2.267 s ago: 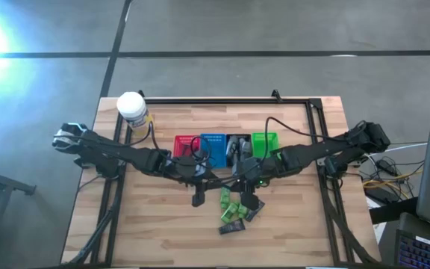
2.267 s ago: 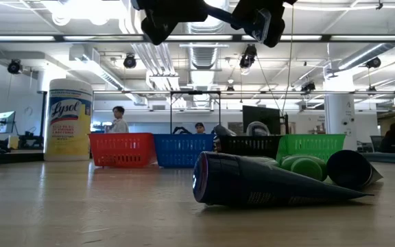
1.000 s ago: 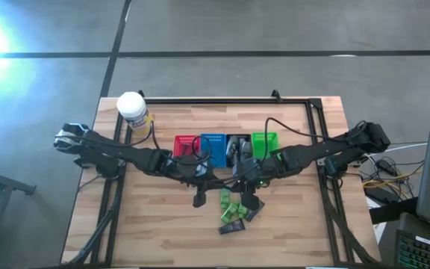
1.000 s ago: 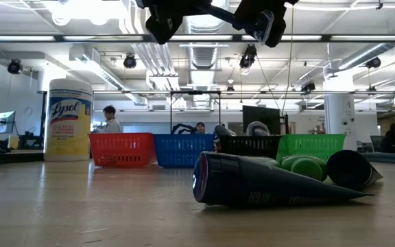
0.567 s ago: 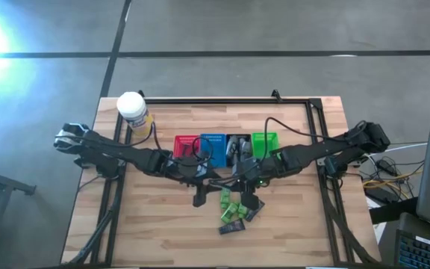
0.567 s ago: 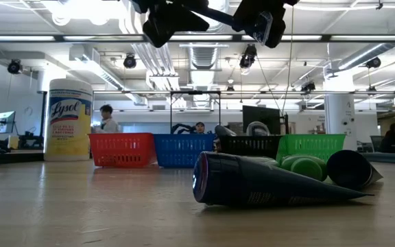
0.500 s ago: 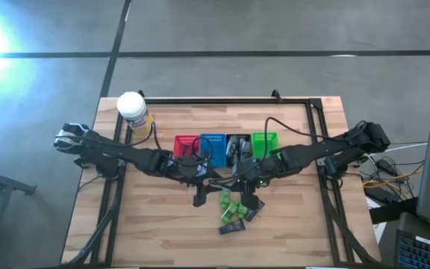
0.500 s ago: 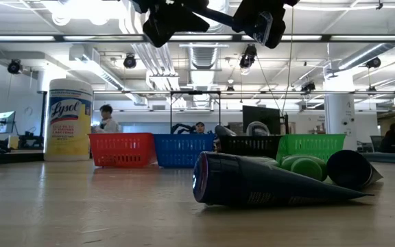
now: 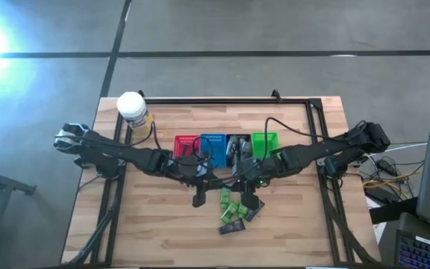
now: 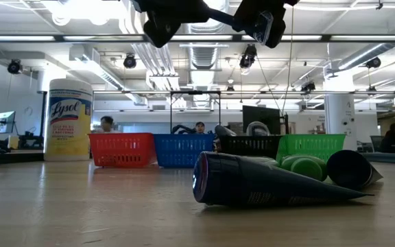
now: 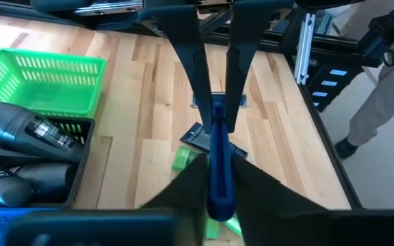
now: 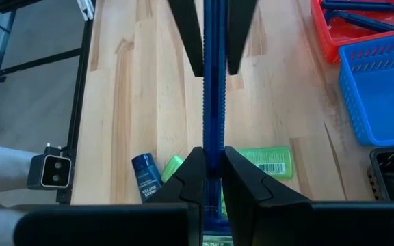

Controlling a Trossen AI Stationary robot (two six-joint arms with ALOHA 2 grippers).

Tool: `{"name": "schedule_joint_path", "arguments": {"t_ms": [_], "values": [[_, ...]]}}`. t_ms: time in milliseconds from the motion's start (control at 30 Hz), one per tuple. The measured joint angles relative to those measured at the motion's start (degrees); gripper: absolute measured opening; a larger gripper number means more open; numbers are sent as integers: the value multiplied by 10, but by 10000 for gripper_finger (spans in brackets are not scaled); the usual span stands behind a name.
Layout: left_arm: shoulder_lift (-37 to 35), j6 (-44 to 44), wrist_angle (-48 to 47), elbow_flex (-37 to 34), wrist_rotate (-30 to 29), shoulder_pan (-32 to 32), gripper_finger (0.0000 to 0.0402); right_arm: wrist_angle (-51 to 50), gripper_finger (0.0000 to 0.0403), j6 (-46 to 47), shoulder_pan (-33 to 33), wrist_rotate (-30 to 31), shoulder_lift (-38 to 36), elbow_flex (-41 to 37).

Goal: Pick & Place Travel size toiletries
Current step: Put the blue razor into the red bin

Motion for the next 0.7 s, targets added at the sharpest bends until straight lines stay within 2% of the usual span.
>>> {"name": "schedule_joint_path", "arguments": {"t_ms": [100,333,433,600,700], "values": [[0,0,0,0,12,1,30,0,23,-2,0,0,0,0],[0,-1,-5,0,-5,0,30,0,36,-2,0,4,0,-1],[-1,-10,-38,1,-40,-1,30,-2,73,6,-1,9,0,-1],[-4,-44,-116,-1,-121,-3,30,-13,156,11,1,4,-2,-1],[-16,-60,-142,0,-149,-7,30,-24,202,10,0,21,-7,-1]]}}
